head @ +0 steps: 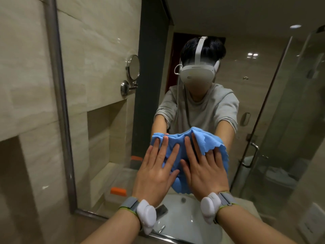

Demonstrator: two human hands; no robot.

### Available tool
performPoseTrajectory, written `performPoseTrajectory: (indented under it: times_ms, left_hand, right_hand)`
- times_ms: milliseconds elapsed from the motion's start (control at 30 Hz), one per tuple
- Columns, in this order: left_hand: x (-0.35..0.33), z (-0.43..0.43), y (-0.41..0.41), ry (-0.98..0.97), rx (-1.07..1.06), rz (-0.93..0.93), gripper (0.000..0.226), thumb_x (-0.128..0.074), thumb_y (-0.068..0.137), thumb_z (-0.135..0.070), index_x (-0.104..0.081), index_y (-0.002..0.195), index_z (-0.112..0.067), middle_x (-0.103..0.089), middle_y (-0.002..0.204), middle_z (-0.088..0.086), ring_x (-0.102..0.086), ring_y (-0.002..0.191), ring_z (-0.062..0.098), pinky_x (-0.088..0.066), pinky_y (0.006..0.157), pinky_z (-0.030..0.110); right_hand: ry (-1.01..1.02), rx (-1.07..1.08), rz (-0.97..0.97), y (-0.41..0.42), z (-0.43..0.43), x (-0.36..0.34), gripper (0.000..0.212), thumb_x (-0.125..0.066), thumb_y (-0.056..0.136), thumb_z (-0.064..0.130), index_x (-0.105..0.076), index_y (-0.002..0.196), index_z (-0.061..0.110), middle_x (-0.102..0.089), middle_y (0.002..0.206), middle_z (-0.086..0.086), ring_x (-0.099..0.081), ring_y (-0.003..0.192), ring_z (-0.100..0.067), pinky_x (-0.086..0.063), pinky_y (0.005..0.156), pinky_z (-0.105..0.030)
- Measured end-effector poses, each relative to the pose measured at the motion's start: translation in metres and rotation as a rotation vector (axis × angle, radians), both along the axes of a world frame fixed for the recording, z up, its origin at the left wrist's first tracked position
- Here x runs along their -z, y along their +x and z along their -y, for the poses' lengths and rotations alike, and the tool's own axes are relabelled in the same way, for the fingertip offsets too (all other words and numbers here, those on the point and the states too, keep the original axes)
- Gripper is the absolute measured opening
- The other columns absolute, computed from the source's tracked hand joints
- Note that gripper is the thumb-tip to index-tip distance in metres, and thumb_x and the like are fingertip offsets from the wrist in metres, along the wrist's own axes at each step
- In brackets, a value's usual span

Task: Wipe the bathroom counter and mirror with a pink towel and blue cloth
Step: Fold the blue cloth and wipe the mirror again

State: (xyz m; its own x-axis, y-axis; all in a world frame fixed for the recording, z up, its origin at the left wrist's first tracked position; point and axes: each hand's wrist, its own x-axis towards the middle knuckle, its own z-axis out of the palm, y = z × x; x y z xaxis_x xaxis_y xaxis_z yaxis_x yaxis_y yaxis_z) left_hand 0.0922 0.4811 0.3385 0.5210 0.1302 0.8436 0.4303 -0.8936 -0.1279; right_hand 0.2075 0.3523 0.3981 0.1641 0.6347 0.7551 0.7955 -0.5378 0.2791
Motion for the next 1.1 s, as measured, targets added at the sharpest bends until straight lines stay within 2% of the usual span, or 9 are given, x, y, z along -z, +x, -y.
performPoseTrajectory:
  times_ms: [200,300,400,500,600,767,1000,1100]
  left_hand:
    - [-0.039,-0.035,-0.028,-0.061,-0.068,0.020,0.080,-0.050,0.102,-0.053,-0.016,0.164,-0.015,-0.006,0.171,0.021,-0.006,0.158,0.039,-0.023,0.127,0.052]
    - [-0.055,-0.057,-0.044,-0.030,-0.069,0.021,0.078,-0.047,0.103,-0.053,-0.017,0.164,-0.014,-0.008,0.170,0.021,-0.008,0.158,0.039,-0.028,0.124,0.053]
    - [-0.064,-0.079,-0.055,-0.033,-0.091,0.051,0.079,-0.045,0.103,-0.052,-0.013,0.164,-0.013,-0.005,0.171,0.021,-0.004,0.159,0.038,-0.027,0.125,0.054]
    - [-0.068,-0.097,-0.062,-0.033,-0.139,0.079,0.083,-0.042,0.101,-0.052,-0.006,0.165,-0.014,-0.001,0.171,0.021,-0.001,0.159,0.037,-0.023,0.127,0.052]
    - [-0.062,-0.108,-0.064,-0.031,-0.143,0.081,0.085,-0.042,0.100,-0.053,-0.003,0.165,-0.015,0.003,0.172,0.019,0.002,0.159,0.036,-0.017,0.129,0.049]
    - [-0.049,-0.109,-0.067,-0.050,-0.157,0.082,0.084,-0.038,0.101,-0.054,0.000,0.165,-0.015,0.004,0.171,0.020,0.002,0.159,0.036,-0.020,0.128,0.051]
    - [-0.025,-0.106,-0.078,-0.090,-0.213,0.045,0.084,-0.038,0.102,-0.055,0.001,0.165,-0.015,0.004,0.171,0.021,0.001,0.159,0.036,-0.012,0.128,0.045]
    - [-0.002,-0.105,-0.084,-0.128,-0.256,0.038,0.091,-0.045,0.099,-0.055,0.003,0.165,-0.014,0.001,0.171,0.022,-0.002,0.159,0.036,-0.013,0.126,0.045]
  right_hand:
    - [-0.016,-0.009,0.056,-0.026,-0.047,-0.044,0.073,-0.038,0.098,0.047,-0.013,0.160,0.017,-0.039,0.155,-0.017,-0.048,0.133,-0.039,0.012,0.121,-0.042]
    - [0.003,-0.024,0.078,-0.040,-0.069,-0.055,0.073,-0.038,0.099,0.048,-0.015,0.159,0.015,-0.035,0.158,-0.015,-0.040,0.136,-0.036,0.011,0.122,-0.043]
    - [0.005,-0.055,0.126,-0.052,-0.091,-0.067,0.071,-0.033,0.101,0.047,-0.011,0.160,0.016,-0.023,0.163,-0.013,-0.023,0.143,-0.034,0.012,0.122,-0.044]
    - [0.046,-0.078,0.151,-0.062,-0.114,-0.073,0.071,-0.033,0.101,0.047,-0.010,0.160,0.016,-0.026,0.162,-0.014,-0.024,0.142,-0.035,0.011,0.122,-0.045]
    - [0.070,-0.089,0.145,-0.066,-0.129,-0.067,0.070,-0.029,0.102,0.048,-0.006,0.160,0.017,-0.020,0.164,-0.012,-0.021,0.146,-0.035,0.008,0.123,-0.047]
    - [0.046,-0.111,0.159,-0.067,-0.131,-0.060,0.070,-0.028,0.102,0.048,-0.006,0.160,0.017,-0.023,0.163,-0.013,-0.022,0.144,-0.035,0.007,0.123,-0.047]
    - [-0.002,-0.143,0.170,-0.074,-0.132,-0.038,0.071,-0.031,0.101,0.049,-0.009,0.160,0.016,-0.023,0.162,-0.014,-0.024,0.145,-0.035,0.009,0.123,-0.046]
    - [-0.041,-0.166,0.143,-0.084,-0.133,-0.020,0.073,-0.037,0.099,0.049,-0.013,0.160,0.016,-0.032,0.159,-0.012,-0.033,0.141,-0.034,0.011,0.122,-0.044]
